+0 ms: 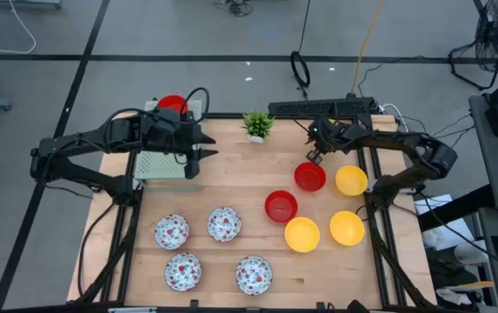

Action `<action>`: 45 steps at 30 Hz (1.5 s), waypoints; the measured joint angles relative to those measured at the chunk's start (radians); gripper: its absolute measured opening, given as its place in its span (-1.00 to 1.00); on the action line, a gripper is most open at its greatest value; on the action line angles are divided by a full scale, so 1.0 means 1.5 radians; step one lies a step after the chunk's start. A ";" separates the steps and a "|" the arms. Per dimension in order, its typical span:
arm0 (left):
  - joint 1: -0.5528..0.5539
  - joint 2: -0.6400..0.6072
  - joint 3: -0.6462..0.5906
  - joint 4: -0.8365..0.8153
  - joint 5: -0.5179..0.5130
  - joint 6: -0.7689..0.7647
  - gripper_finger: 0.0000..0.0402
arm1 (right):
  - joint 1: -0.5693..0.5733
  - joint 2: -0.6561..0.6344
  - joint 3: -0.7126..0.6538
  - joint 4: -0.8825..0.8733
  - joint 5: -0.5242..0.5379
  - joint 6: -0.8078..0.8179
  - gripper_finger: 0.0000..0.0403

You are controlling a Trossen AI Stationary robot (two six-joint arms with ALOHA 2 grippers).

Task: Pick & Place Mini bowls
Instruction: Put the yellow bowl on the shelf

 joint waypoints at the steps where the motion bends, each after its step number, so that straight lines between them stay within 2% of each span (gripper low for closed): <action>1: 0.000 0.000 0.000 0.000 0.000 0.013 -0.29 | 0.006 -0.015 0.000 -0.003 0.000 -0.002 -0.99; 9: 0.000 0.000 0.000 0.000 0.000 0.068 -0.29 | 0.100 -0.156 0.000 -0.050 -0.005 0.018 -1.00; 13: -0.001 0.018 0.000 0.002 0.005 0.068 -0.29 | 0.182 -0.197 0.000 -0.051 -0.081 0.045 -1.00; 17: -0.013 0.058 0.000 0.003 0.006 0.093 -0.29 | 0.283 -0.204 0.000 -0.028 -0.122 0.086 -1.00; 22: -0.048 0.122 0.000 0.005 0.006 0.191 -0.29 | 0.407 -0.191 0.000 0.008 -0.170 0.097 -1.00; 27: -0.089 0.184 0.000 0.030 0.007 0.278 -0.29 | 0.497 -0.179 0.000 0.060 -0.265 0.076 -1.00; 32: -0.132 0.234 0.000 0.107 0.015 0.341 -0.29 | 0.544 -0.177 0.000 0.120 -0.309 0.073 -1.00; 39: -0.186 0.285 0.000 0.246 0.093 0.435 -0.29 | 0.568 -0.146 0.000 0.240 -0.411 0.058 -1.00; 45: -0.217 0.298 0.000 0.311 0.099 0.440 -0.29 | 0.571 -0.106 0.003 0.297 -0.469 0.018 -1.00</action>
